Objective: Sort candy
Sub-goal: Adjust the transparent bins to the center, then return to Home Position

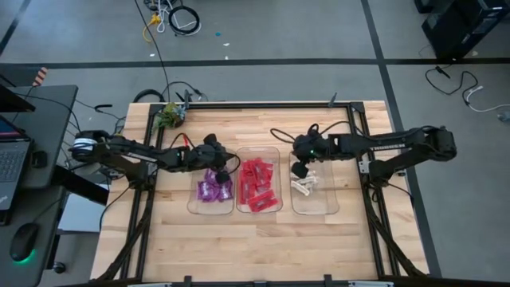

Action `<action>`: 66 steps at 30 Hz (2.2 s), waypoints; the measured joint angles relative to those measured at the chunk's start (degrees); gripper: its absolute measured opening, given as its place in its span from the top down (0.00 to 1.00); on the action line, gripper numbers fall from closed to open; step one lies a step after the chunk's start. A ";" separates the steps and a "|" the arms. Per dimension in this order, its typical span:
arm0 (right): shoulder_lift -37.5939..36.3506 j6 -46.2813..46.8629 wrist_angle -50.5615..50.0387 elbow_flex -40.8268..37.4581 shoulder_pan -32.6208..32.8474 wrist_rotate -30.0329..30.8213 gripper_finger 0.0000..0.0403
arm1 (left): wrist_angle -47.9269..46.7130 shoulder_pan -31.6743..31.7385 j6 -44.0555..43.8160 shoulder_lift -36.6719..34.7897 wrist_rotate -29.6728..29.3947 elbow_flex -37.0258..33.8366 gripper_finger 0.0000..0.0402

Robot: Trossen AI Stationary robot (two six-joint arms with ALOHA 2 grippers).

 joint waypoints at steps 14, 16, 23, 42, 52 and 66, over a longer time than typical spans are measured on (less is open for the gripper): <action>3.66 2.71 -8.03 3.44 1.00 -4.67 1.00 | -8.90 2.27 -4.86 -2.74 6.18 1.19 1.00; 5.99 1.75 -5.39 3.44 0.93 -4.76 1.00 | -8.20 2.29 -4.96 -2.74 6.11 1.19 1.00; 11.70 0.21 -0.11 3.44 -1.04 -4.96 1.00 | -4.84 2.38 -4.53 -2.75 4.68 1.19 1.00; 10.80 -1.95 4.50 5.33 -5.18 -8.98 0.99 | -4.27 3.89 -0.29 -4.11 0.75 1.21 1.00; -1.15 2.34 -24.00 12.00 -0.02 -7.95 0.99 | -15.66 3.64 1.66 -14.34 2.26 3.75 1.00; -5.72 37.21 -53.43 11.59 21.11 -12.99 1.00 | -21.90 0.70 1.87 -24.63 11.06 3.75 1.00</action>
